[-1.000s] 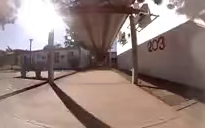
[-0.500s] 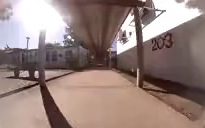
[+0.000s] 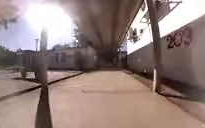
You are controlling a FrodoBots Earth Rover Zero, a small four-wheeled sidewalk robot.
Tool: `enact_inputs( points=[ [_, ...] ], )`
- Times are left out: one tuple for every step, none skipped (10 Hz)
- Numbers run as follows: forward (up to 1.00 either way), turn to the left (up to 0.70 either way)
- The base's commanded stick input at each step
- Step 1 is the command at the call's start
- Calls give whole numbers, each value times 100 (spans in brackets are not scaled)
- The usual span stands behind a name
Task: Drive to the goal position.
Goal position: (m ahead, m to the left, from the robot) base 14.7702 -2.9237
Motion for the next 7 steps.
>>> enact_inputs(
  points=[
    [100, 1],
    [100, 1],
    [100, 1],
    [100, 1],
    [100, 1],
    [100, 1],
    [100, 1]
  ],
)
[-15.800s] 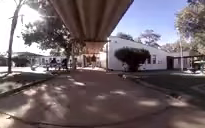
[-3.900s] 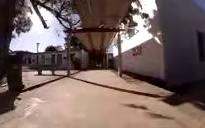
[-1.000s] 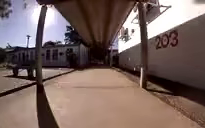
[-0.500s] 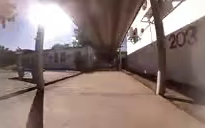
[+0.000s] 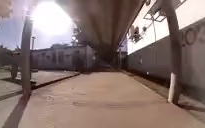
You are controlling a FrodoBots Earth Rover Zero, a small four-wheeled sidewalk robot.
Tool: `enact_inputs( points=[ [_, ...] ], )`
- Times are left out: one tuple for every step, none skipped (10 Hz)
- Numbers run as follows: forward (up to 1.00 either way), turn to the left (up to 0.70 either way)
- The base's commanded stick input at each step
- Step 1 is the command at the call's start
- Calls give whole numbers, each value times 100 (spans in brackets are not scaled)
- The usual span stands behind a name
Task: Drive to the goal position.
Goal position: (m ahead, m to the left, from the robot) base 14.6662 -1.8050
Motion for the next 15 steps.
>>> enact_inputs(
  points=[
    [100, 1],
    [100, 1],
    [100, 1],
    [100, 1],
    [100, 1],
    [100, 1],
    [100, 1],
    [100, 1],
    [100, 1],
    [100, 1],
    [100, 1],
    [100, 1],
    [100, 1],
    [100, 1],
    [100, 1]
  ],
)
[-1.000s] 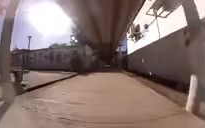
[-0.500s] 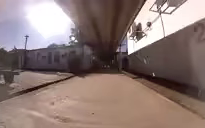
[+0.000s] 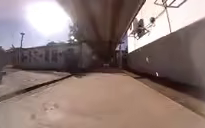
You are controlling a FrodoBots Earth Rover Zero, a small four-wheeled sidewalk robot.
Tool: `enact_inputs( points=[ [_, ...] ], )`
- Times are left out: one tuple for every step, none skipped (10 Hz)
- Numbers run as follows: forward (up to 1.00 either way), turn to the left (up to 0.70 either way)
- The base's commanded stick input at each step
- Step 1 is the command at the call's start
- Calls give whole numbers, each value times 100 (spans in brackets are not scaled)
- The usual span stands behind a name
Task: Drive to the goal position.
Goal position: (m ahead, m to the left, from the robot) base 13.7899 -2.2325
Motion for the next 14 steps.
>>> enact_inputs(
  points=[
    [100, 1],
    [100, 1],
    [100, 1],
    [100, 1],
    [100, 1],
    [100, 1],
    [100, 1],
    [100, 1],
    [100, 1],
    [100, 1],
    [100, 1],
    [100, 1],
    [100, 1],
    [100, 1]
  ],
)
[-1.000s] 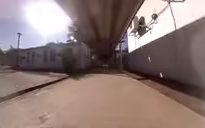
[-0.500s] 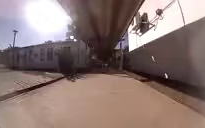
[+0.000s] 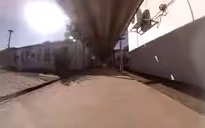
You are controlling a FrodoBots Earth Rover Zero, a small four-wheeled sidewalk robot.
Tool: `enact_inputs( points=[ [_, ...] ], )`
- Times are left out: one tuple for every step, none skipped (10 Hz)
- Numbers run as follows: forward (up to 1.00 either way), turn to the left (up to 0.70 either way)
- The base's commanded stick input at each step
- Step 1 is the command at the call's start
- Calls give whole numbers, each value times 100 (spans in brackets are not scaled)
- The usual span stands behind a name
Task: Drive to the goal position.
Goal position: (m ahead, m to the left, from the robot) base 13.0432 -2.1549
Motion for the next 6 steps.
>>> enact_inputs(
  points=[
    [100, 1],
    [100, 1],
    [100, 1],
    [100, 1],
    [100, 1],
    [100, 1]
  ],
)
